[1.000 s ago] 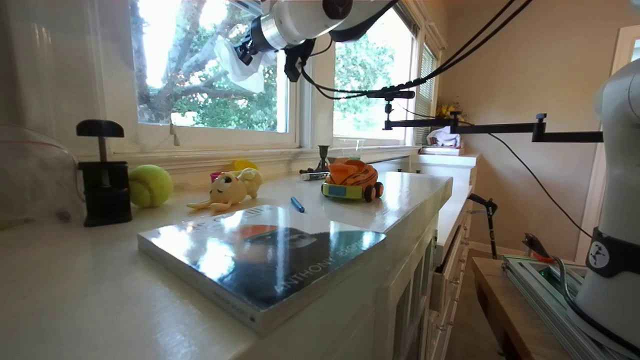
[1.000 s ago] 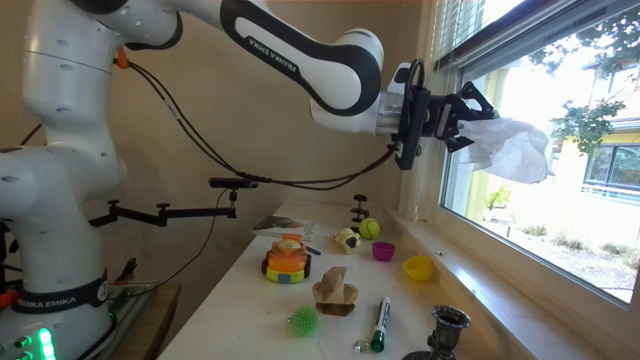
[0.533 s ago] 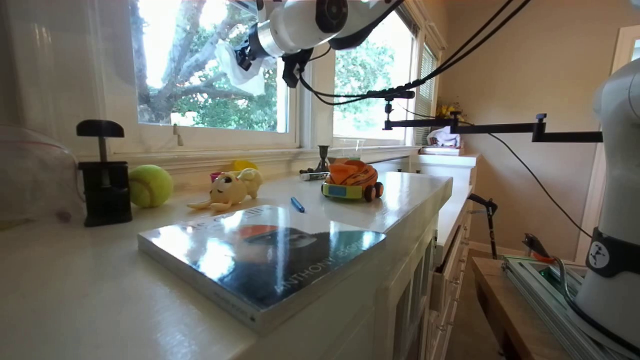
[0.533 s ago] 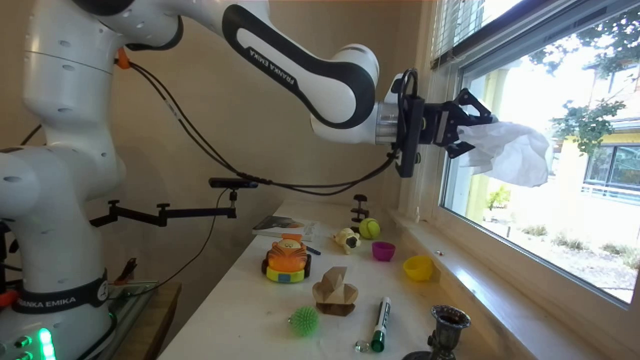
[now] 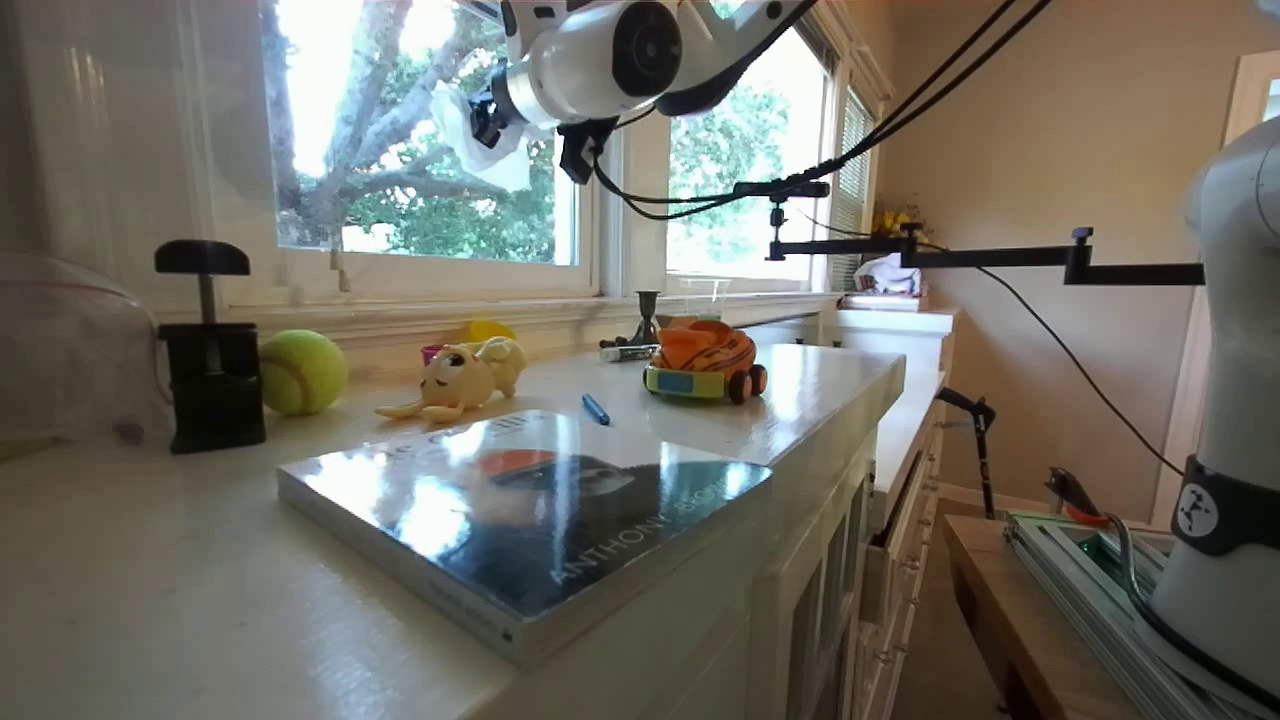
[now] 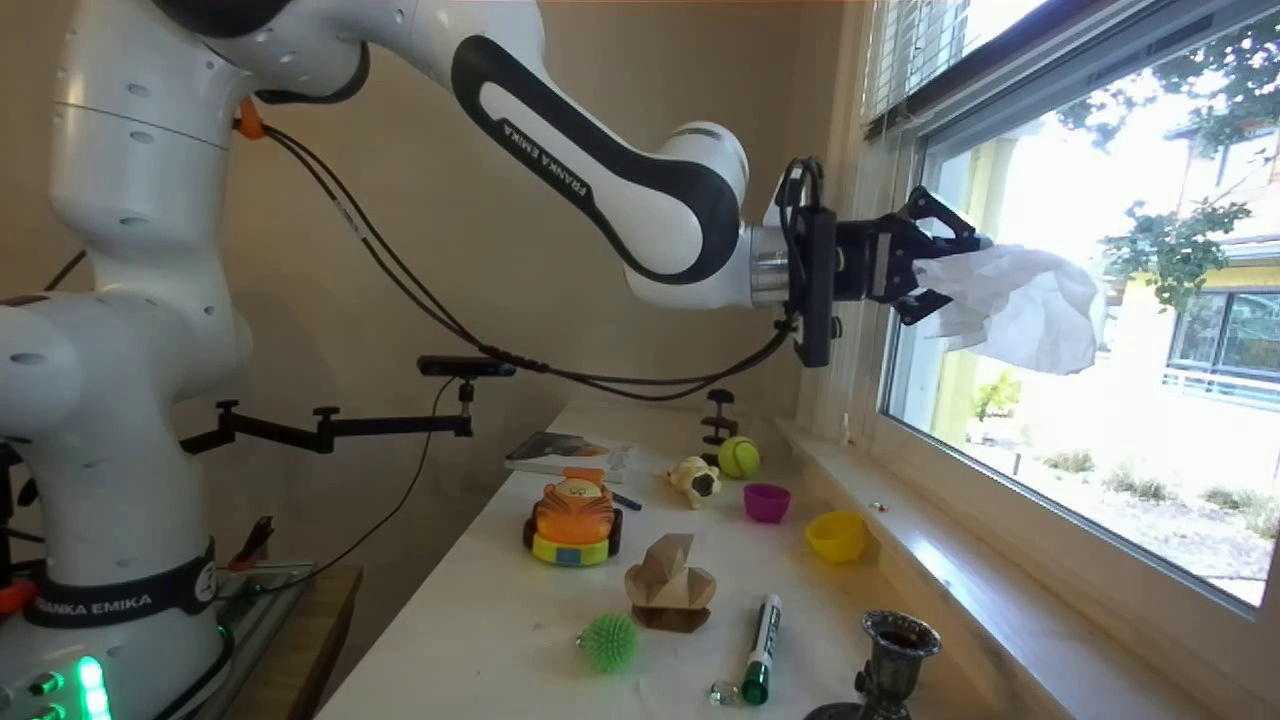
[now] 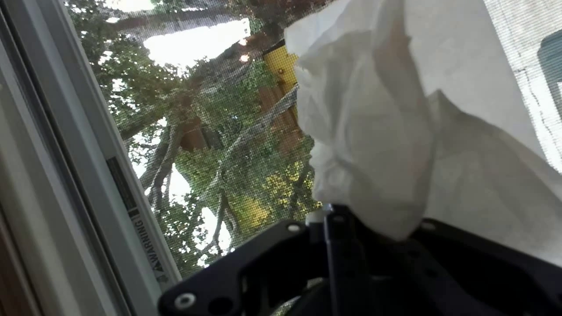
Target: Use the white napkin to clean the window.
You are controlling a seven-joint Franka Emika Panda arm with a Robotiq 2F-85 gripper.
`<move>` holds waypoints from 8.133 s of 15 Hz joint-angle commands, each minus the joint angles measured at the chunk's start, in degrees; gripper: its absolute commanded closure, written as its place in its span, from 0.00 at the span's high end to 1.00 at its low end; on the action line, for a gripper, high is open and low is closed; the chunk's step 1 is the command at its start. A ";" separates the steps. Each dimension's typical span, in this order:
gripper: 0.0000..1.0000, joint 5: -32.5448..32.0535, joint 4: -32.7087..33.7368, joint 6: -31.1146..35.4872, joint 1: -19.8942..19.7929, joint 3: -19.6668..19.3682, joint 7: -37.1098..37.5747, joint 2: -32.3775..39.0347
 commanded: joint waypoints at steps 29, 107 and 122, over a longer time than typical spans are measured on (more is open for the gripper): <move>0.01 -0.58 11.86 23.45 -0.95 -2.02 -8.30 -5.65; 0.01 -0.59 10.28 22.55 -3.03 1.97 -12.42 -3.53; 0.01 25.28 9.16 21.42 -0.43 3.71 -29.62 -3.09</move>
